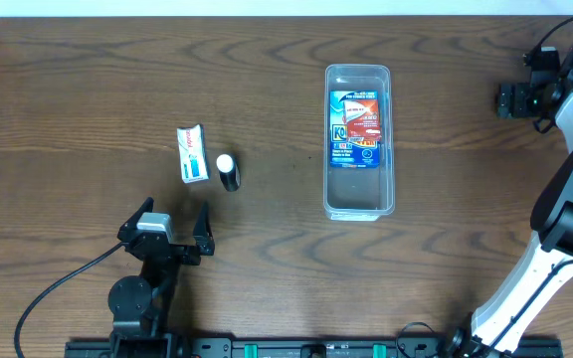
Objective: Pack container
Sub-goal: 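Move the right gripper to the green Zam-Buk tin and grasp it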
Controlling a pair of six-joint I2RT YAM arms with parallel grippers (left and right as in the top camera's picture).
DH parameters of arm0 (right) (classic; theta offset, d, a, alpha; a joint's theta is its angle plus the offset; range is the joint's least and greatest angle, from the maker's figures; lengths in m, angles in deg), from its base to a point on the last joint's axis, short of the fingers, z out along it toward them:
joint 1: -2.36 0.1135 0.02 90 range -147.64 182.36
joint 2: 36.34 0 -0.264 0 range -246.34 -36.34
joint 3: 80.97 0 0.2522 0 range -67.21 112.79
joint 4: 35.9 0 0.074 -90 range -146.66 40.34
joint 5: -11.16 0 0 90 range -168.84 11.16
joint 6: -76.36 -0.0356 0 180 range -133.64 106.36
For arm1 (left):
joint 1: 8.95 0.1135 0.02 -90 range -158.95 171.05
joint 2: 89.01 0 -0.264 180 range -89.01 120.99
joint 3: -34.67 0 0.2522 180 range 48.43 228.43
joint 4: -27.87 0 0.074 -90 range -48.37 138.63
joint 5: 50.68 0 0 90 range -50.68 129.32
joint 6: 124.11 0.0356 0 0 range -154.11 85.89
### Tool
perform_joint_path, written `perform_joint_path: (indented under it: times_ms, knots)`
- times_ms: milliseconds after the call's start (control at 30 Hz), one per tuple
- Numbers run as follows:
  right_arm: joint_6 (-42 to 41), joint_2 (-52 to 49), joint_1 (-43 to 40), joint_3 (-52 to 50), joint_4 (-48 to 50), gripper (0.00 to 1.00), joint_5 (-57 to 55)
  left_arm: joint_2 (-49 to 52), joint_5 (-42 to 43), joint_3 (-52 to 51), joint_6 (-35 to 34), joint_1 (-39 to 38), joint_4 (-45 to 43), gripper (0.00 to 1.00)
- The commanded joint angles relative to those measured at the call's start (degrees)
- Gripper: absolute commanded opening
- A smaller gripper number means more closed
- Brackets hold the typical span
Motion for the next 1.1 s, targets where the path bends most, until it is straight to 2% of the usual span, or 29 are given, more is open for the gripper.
perform_joint_path:
  times_ms: [0,567,600,700,733,1067]
  knots:
    - [-0.96,-1.97,-0.33,-0.04,0.13,0.99,1.03,0.07,0.39,-0.79,-0.26,0.28,2.21,0.98]
    - [-1.18,-4.48,-0.37,-0.04,1.33,0.99,1.03,0.07,0.39,-0.79,-0.26,0.28,2.21,0.98]
    - [-1.18,-4.57,-0.37,-0.04,1.33,0.97,1.03,0.07,0.37,-0.79,-0.26,0.28,2.21,0.98]
    - [-1.92,-4.57,-0.37,-0.04,1.36,0.82,1.03,0.07,0.37,-0.79,-0.26,0.28,2.21,0.98]
    - [-2.14,-4.57,-0.37,-0.04,1.38,0.8,1.03,0.07,0.37,-0.79,-0.26,0.28,2.21,0.98]
    - [-2.25,-4.57,-0.37,-0.04,1.33,0.77,1.03,0.07,0.37,-0.79,-0.26,0.28,2.21,0.98]
